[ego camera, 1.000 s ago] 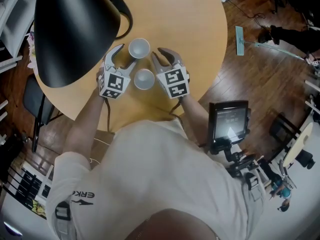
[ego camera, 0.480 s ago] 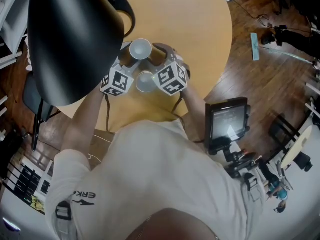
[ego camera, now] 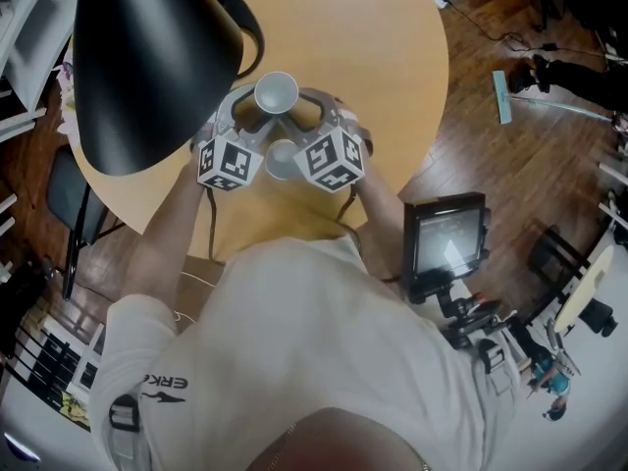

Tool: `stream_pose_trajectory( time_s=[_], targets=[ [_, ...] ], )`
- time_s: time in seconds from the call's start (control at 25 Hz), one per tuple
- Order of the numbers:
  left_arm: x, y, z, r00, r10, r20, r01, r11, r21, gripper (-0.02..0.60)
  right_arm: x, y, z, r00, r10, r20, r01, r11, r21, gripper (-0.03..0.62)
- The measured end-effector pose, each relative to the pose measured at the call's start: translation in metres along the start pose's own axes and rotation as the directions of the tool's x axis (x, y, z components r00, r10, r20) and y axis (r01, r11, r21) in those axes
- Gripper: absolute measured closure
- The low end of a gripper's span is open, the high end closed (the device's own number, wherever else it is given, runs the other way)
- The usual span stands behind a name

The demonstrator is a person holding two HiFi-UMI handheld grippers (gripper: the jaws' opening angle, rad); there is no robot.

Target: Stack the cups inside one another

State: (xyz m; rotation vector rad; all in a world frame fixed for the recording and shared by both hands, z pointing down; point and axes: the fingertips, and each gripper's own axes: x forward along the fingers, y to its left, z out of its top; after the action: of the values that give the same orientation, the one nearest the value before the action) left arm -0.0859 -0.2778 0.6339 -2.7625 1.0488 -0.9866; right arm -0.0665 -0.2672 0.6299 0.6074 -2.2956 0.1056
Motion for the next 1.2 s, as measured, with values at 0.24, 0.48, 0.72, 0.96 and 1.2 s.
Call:
stream_pose_trajectory(
  time_s=[0.24,0.48,0.72,0.96,1.2],
  targets=[
    [-0.005,0.010,0.032,0.998,0.032,0.053,-0.035,0.998,0.057,0.327,-0.021,-0.019,0.015,0.999,-0.046,0.028,0.048,0.997,-0.066,0.414],
    [-0.016,0.014,0.066,0.992,0.065,0.104,-0.075,0.993,0.091,0.327,-0.048,-0.029,0.034,0.994,-0.081,0.068,0.088,0.990,-0.113,0.413],
    [-0.043,0.009,0.096,0.984,0.095,0.153,-0.112,0.988,0.107,0.328,-0.081,-0.022,0.053,0.988,-0.114,0.106,0.127,0.983,-0.132,0.413],
    [-0.071,-0.009,0.115,0.975,0.105,0.194,-0.128,0.986,0.111,0.328,-0.114,-0.004,0.061,0.981,-0.148,0.125,0.166,0.975,-0.147,0.416],
    [-0.096,-0.035,0.124,0.970,0.094,0.224,-0.123,0.985,0.120,0.328,-0.141,0.022,0.059,0.976,-0.173,0.133,0.191,0.972,-0.137,0.418]
  ],
)
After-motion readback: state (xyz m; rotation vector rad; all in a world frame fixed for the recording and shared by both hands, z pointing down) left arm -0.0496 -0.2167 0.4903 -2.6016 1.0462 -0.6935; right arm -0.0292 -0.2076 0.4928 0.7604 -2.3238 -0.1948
